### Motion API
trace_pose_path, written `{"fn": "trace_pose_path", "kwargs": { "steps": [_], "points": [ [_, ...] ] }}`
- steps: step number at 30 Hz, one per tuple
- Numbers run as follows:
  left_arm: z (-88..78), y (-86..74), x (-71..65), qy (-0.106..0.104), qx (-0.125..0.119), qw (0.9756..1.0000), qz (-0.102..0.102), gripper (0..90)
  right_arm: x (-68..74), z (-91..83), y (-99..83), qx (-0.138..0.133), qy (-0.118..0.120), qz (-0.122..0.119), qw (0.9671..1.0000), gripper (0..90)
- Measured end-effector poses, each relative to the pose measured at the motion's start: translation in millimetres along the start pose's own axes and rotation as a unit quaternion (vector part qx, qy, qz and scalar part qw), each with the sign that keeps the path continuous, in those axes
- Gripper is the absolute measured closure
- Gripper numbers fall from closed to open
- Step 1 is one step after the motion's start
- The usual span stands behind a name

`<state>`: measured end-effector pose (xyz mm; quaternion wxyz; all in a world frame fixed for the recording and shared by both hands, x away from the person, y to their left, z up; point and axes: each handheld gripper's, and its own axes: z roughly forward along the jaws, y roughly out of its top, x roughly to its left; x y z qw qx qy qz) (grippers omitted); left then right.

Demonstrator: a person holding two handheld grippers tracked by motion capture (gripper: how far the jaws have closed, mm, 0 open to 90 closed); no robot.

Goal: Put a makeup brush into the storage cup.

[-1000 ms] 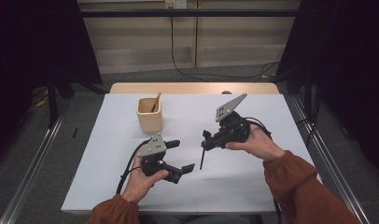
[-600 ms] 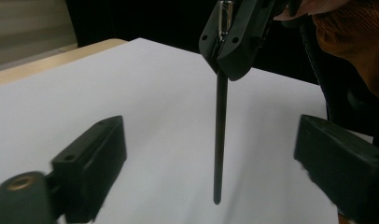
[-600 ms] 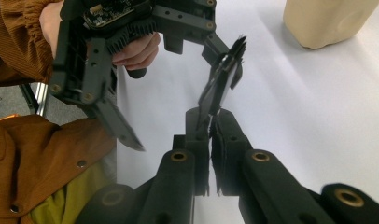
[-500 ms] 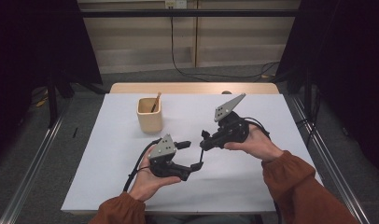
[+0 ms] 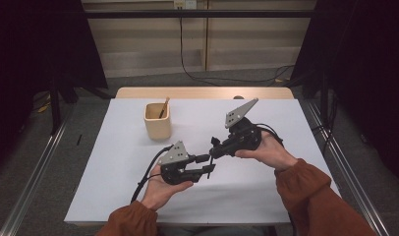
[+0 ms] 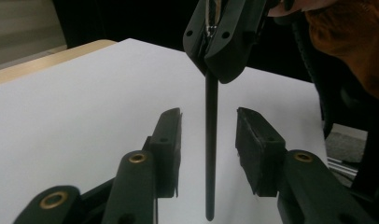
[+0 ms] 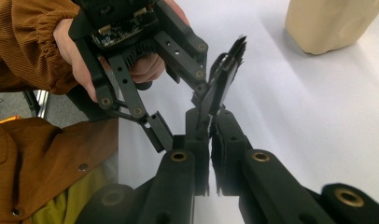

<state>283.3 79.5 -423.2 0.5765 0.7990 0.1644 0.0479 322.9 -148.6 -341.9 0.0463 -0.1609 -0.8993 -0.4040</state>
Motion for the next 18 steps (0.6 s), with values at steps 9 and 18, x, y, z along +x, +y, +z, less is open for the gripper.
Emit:
{"fn": "trace_pose_path", "kwargs": {
  "steps": [9, 18],
  "points": [
    [1.1, 1.2, 1.2, 0.005, -0.017, 0.9997, -0.014, 74.0, 1.1, 3.6, 1.5, -0.001, 0.003, -0.003, 1.0, 85.0],
    [0.2, 1.8, -1.5, 0.011, -0.015, 0.9997, -0.014, 82.4, 1.1, 3.9, 0.3, -0.007, 0.004, -0.004, 1.0, 85.0]
  ]
}}
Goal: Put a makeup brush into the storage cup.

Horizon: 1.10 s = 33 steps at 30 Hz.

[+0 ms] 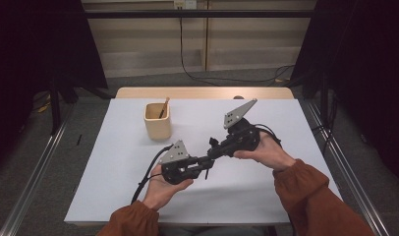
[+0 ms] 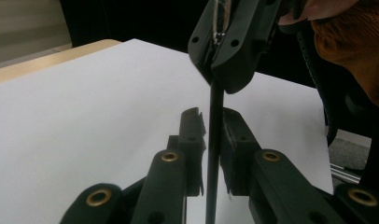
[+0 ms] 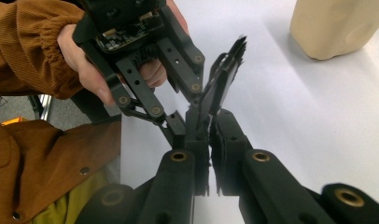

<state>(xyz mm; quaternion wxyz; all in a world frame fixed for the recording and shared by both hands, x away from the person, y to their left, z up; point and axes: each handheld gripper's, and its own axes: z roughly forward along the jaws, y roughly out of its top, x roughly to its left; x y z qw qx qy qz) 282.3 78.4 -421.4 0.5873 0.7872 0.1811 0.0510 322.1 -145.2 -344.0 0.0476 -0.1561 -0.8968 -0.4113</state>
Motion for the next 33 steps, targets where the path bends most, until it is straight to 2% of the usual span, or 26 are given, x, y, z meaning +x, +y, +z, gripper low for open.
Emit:
{"fn": "trace_pose_path", "kwargs": {
  "steps": [4, 7, 14, 21, 23, 33],
  "points": [
    [1.1, -0.5, 0.7, -0.009, 0.001, 0.9999, -0.006, 85.2, 0.0, 0.7, -0.9, -0.001, 0.001, 0.001, 1.0, 84.9],
    [1.3, -0.9, 1.6, -0.006, 0.003, 1.0, -0.005, 85.5, -1.3, 1.8, -1.9, -0.003, -0.001, 0.0, 1.0, 84.9],
    [-1.3, 0.0, 3.9, -0.013, -0.001, 0.9999, -0.009, 85.6, -1.7, 1.8, -3.9, -0.024, 0.005, 0.004, 0.9997, 83.6],
    [-0.3, -0.5, 3.2, -0.015, 0.002, 0.9998, -0.008, 85.7, -1.0, 0.0, -6.4, -0.038, 0.0, 0.004, 0.9993, 71.7],
    [-0.1, -0.8, 3.4, -0.015, 0.002, 0.9999, -0.008, 85.7, -0.1, -1.9, -7.6, -0.055, 0.004, 0.0, 0.9985, 70.2],
    [-0.1, -0.6, 3.3, -0.01, -0.002, 0.9999, -0.01, 85.7, -0.1, -2.1, -13.3, -0.068, -0.005, 0.008, 0.9977, 52.1]
  ]
}}
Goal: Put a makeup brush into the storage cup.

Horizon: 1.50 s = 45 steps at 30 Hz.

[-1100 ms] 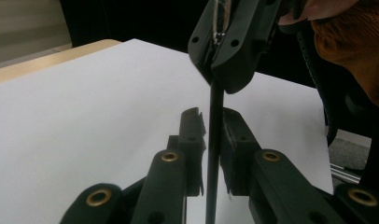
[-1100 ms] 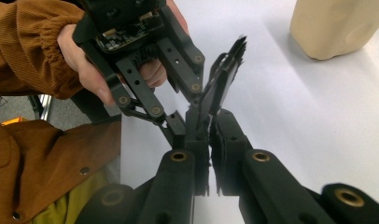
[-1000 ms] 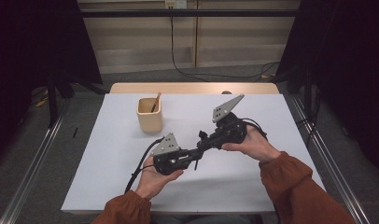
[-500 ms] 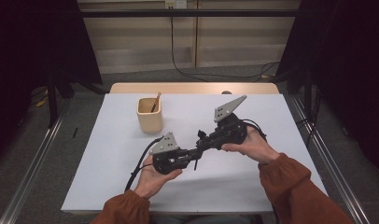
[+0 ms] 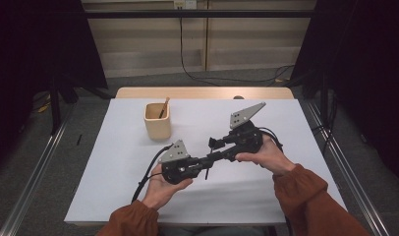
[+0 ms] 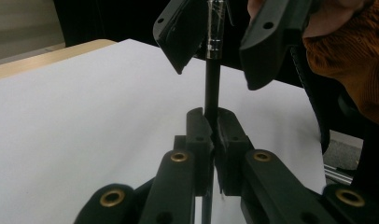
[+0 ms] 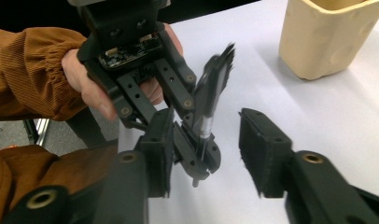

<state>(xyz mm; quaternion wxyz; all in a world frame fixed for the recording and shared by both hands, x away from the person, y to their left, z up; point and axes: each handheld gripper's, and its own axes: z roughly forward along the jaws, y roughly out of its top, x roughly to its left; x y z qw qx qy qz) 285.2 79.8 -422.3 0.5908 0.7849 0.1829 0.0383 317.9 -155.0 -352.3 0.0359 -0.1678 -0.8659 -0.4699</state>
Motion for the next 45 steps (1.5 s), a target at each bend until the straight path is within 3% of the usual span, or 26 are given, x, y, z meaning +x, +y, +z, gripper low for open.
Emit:
{"fn": "trace_pose_path", "kwargs": {
  "steps": [9, 15, 27, 45],
  "points": [
    [-4.2, 1.0, 1.5, 0.005, -0.002, 1.0, 0.0, 85.7, -1.0, -0.8, -9.3, -0.019, -0.019, 0.011, 0.9996, 36.4],
    [-6.4, 1.5, 2.3, 0.008, -0.003, 1.0, 0.001, 85.7, 1.4, -2.3, -14.5, -0.047, -0.029, 0.012, 0.9984, 23.9],
    [-15.3, 3.2, 4.3, 0.018, -0.007, 0.9998, -0.001, 85.6, 2.1, -5.5, -27.9, -0.081, -0.068, 0.029, 0.994, 1.4],
    [-32.4, 6.0, 9.3, 0.036, -0.011, 0.9993, -0.001, 85.7, 5.9, -19.5, -49.4, -0.11, -0.101, 0.035, 0.9881, 1.4]
  ]
}}
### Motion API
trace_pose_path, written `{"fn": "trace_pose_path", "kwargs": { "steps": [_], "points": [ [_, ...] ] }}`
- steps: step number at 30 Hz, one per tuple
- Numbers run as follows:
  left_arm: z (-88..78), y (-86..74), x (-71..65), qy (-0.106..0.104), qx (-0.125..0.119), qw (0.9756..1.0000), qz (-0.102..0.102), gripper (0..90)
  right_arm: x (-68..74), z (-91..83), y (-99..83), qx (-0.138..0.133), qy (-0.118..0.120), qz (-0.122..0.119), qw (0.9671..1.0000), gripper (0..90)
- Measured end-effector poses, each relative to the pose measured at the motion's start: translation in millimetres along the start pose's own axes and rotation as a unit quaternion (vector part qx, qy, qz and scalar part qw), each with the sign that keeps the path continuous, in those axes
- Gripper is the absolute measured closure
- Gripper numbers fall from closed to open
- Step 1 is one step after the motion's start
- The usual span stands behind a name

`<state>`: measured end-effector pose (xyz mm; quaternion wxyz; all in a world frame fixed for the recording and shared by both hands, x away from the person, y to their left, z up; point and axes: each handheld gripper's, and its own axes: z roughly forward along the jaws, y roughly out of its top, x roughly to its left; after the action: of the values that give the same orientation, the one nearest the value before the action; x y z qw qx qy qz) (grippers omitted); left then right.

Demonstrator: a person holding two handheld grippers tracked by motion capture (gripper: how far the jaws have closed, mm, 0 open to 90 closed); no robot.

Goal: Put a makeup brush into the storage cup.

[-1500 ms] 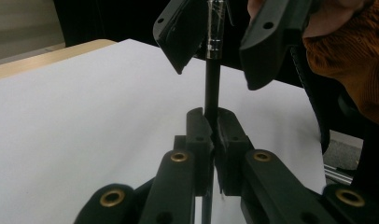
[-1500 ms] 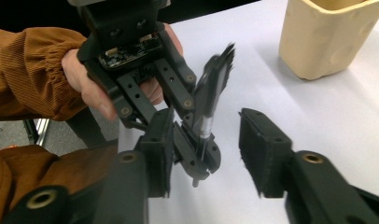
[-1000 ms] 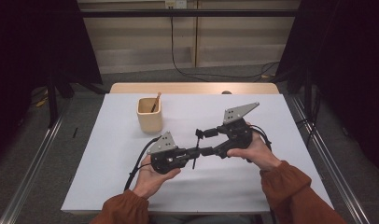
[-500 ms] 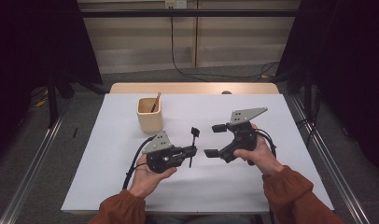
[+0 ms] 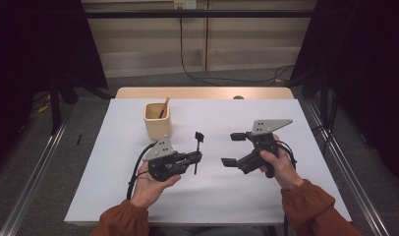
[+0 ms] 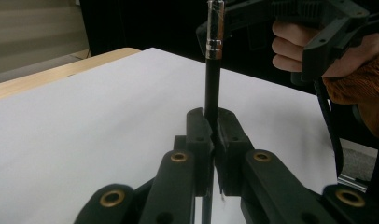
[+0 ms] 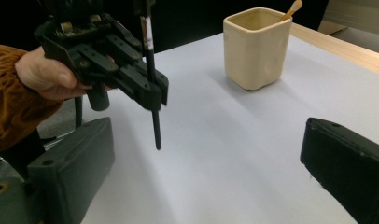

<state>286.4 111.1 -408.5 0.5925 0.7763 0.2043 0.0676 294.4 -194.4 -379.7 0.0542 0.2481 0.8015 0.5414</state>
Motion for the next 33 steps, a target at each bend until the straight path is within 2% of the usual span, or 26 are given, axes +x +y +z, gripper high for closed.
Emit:
{"fn": "trace_pose_path", "kwargs": {
  "steps": [3, 12, 18, 20, 22, 25, 33],
  "points": [
    [-2.5, 0.0, 1.2, 0.003, 0.002, 1.0, 0.001, 85.7, -0.2, -3.0, -4.8, -0.004, -0.022, 0.003, 0.9998, 2.3],
    [-8.2, 0.6, 3.6, 0.008, 0.0, 1.0, 0.0, 85.7, 0.1, -10.6, -12.9, -0.025, -0.04, 0.012, 0.9988, 1.8],
    [-12.3, 1.0, 5.0, 0.011, -0.005, 0.9999, -0.005, 85.7, -0.3, -16.8, -20.0, -0.017, -0.048, 0.017, 0.9985, 2.4],
    [-14.6, 1.2, 6.9, 0.009, -0.006, 0.9999, -0.005, 85.7, 0.1, -19.4, -22.4, -0.027, -0.051, 0.022, 0.9981, 2.4],
    [-15.7, 1.3, 7.5, 0.014, -0.007, 0.9999, -0.008, 85.7, -0.2, -22.0, -25.3, -0.026, -0.053, 0.021, 0.998, 2.1],
    [-18.4, 2.1, 8.6, 0.017, -0.008, 0.9998, -0.007, 85.7, -1.6, -25.7, -28.5, -0.03, -0.06, 0.032, 0.9972, 2.0],
    [-26.1, 3.6, 12.2, 0.026, -0.01, 0.9996, -0.01, 85.7, 2.0, -33.1, -31.1, -0.042, -0.082, 0.032, 0.9952, 2.0]
  ]
}}
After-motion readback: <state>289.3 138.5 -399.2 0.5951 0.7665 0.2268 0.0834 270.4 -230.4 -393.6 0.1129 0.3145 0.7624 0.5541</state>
